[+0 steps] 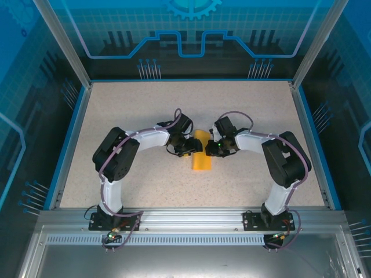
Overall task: Fold a paper plane with a square sheet of paper (fold left side to right side)
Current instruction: Hold the square sheet of paper at the center of the table, then first fold the square sheet of paper in half at the center of the table.
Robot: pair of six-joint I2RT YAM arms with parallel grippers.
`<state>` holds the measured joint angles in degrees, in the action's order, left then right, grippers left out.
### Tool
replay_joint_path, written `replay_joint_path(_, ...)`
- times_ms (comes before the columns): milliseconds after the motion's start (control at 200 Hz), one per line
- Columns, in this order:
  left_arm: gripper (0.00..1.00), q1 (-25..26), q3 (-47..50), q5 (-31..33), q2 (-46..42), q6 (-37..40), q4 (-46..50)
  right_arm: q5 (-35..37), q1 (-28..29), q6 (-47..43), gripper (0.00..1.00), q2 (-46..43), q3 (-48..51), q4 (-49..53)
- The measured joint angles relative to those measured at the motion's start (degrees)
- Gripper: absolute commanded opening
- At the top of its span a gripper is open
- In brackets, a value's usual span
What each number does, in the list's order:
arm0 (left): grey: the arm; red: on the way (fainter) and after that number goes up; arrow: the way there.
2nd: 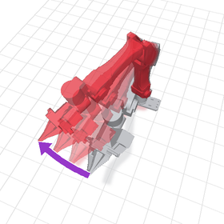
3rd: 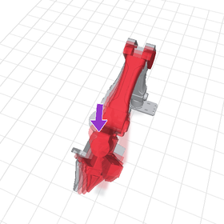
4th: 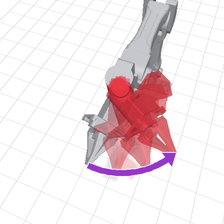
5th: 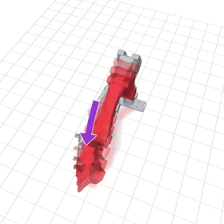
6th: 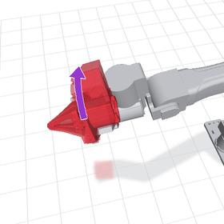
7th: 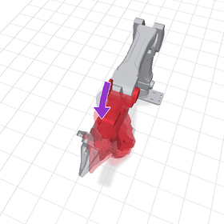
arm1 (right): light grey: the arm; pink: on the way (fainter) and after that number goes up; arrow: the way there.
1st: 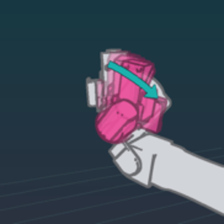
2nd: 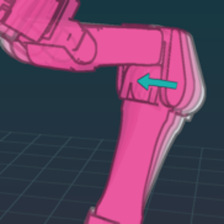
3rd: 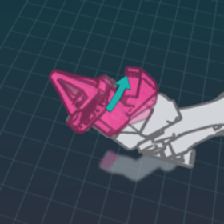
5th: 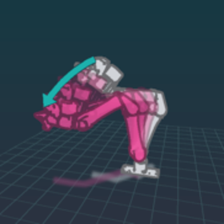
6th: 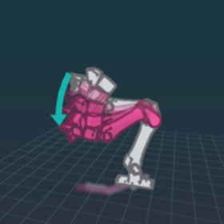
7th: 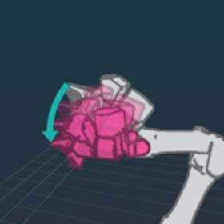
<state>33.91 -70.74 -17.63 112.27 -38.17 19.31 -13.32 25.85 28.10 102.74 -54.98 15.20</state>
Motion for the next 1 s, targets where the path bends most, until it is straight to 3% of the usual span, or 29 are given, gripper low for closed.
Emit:
replay_joint_path(225,0.62,-0.81,2.69,0.92,-5.86,0.85,0.35,0.04,0.00,-0.17,0.15,0.17,-0.24,0.31)
replay_joint_path(425,0.41,-1.11,3.96,-3.15,-9.60,0.35,-4.15,0.04,0.00,-0.37,0.15,0.42,-0.61,0.72)
replay_joint_path(510,0.35,-1.11,4.17,-6.47,-8.76,-0.98,-6.93,0.04,0.00,-0.55,0.15,0.46,-0.66,0.83)
replay_joint_path(695,0.33,-1.05,4.17,-11.15,-4.42,-2.38,-11.56,0.04,0.00,-0.74,0.15,0.68,-1.03,1.29)
replay_joint_path(1000,0.30,-1.14,4.50,-9.88,0.81,-1.79,-10.64,0.24,0.02,-1.20,0.15,1.07,-1.73,2.23)
